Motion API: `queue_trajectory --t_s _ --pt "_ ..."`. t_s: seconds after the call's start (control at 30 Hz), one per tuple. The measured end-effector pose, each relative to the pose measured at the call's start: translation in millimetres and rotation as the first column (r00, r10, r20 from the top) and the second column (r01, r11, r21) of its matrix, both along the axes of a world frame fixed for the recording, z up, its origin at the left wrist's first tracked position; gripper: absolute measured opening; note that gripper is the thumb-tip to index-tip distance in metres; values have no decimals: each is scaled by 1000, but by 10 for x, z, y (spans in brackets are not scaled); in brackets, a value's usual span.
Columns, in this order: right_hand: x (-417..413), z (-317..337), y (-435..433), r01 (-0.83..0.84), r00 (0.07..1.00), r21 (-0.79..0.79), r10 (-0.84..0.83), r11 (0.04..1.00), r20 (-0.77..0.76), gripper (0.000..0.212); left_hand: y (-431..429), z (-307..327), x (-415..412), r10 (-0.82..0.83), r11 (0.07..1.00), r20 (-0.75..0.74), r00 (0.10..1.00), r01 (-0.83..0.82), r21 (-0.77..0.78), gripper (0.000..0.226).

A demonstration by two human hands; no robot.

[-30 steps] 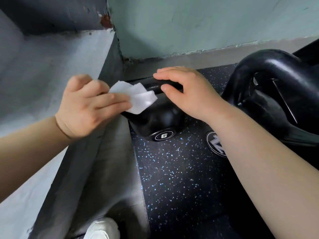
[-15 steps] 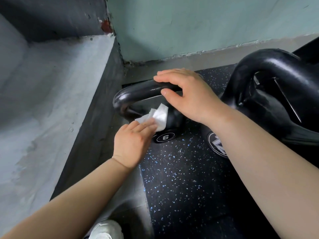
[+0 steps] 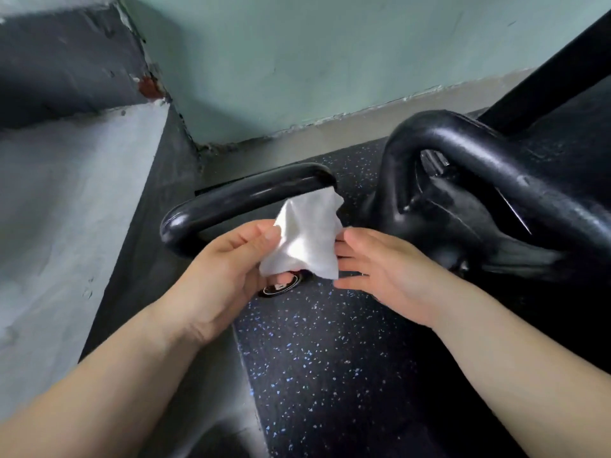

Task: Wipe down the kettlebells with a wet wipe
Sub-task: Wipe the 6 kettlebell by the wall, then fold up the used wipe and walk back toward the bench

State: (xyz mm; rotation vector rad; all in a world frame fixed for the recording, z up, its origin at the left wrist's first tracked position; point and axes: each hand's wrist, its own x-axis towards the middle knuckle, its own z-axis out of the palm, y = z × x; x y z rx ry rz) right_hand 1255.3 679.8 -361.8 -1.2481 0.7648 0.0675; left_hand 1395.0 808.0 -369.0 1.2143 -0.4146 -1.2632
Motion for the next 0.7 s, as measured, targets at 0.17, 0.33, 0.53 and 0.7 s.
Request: queue_trajectory --t_s 0.17,0.33,0.53,0.7 --pt "11 8 -115 137 986 -42 -133 990 98 4 -201 35 -78 -102 993 57 993 98 70 33" --pt "73 77 -171 150 979 -99 -134 984 153 5 -334 105 -96 -113 990 194 975 95 100 38" --pt "215 614 -34 -2 979 98 -18 995 205 8 -174 761 121 -123 976 216 969 78 202 31" --pt "185 1422 234 28 974 196 -71 980 216 24 -20 1600 88 -130 962 210 969 72 264 28"
